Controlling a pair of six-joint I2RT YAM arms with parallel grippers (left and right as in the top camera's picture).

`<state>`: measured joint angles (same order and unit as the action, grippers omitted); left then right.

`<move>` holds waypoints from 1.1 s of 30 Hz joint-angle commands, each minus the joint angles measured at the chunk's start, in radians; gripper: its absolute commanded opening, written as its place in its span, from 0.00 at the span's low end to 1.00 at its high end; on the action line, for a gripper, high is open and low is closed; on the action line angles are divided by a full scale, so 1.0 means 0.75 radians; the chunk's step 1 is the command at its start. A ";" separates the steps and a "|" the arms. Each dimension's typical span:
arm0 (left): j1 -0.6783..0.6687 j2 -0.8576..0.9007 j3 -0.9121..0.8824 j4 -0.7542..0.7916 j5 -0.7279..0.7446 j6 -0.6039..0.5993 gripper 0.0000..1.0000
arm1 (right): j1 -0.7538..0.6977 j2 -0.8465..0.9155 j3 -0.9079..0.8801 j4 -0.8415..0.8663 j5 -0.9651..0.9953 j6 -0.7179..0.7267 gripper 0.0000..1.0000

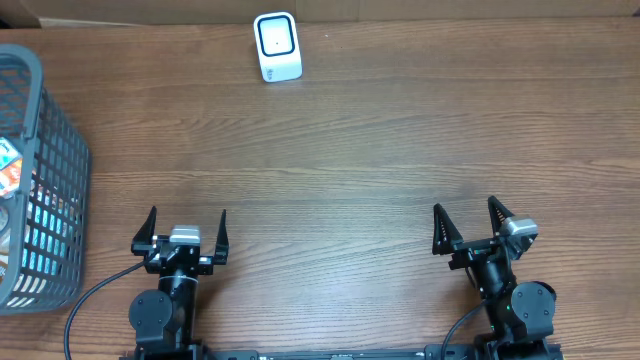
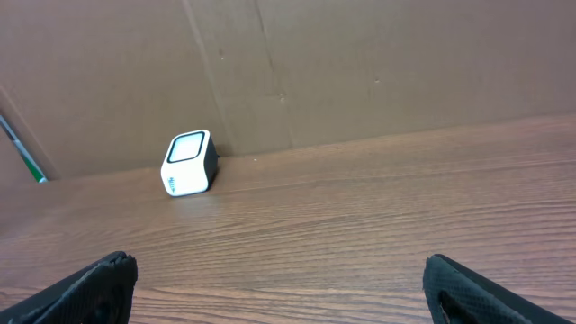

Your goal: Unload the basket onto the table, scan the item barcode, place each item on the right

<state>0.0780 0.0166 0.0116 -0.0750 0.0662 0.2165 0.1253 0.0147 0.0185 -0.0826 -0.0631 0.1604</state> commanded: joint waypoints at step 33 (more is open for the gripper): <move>-0.004 -0.016 0.012 -0.031 -0.008 -0.111 1.00 | 0.006 -0.016 -0.014 0.005 -0.002 -0.002 1.00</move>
<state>0.0780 0.0166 0.0120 -0.0822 0.0631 0.1799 0.1253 0.0147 0.0185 -0.0822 -0.0635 0.1608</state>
